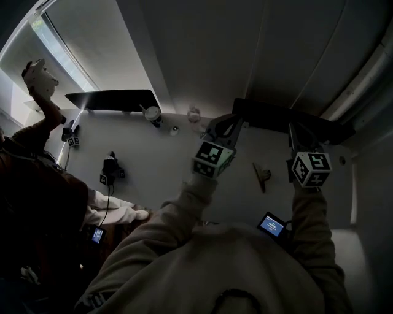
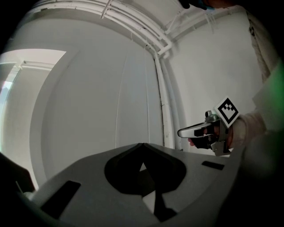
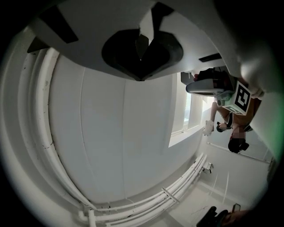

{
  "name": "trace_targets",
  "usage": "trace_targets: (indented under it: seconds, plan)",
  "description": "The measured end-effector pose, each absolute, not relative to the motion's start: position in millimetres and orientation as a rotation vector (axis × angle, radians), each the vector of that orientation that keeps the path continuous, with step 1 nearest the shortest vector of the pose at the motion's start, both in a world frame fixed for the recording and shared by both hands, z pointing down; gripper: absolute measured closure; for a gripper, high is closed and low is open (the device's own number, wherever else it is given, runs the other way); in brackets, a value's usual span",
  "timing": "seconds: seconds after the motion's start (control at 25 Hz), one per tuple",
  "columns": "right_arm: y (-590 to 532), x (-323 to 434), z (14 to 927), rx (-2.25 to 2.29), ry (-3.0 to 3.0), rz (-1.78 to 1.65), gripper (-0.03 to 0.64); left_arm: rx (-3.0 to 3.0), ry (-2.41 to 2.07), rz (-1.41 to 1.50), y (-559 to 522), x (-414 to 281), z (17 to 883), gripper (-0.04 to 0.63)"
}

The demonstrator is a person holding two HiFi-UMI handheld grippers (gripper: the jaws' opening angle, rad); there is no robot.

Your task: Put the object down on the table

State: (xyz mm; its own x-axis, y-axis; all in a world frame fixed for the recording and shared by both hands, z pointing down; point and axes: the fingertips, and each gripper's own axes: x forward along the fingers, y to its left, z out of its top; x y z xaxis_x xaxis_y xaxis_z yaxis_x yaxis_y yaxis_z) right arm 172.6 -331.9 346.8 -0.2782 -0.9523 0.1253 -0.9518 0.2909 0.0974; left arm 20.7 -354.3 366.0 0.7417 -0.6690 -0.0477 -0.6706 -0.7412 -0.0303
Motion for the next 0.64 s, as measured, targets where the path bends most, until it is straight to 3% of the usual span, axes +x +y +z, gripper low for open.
trace_targets:
  seconds: [0.64]
  plan:
    - [-326, 156, 335, 1.81, -2.383, -0.02, 0.6, -2.899, 1.057, 0.102, -353, 13, 357, 0.591]
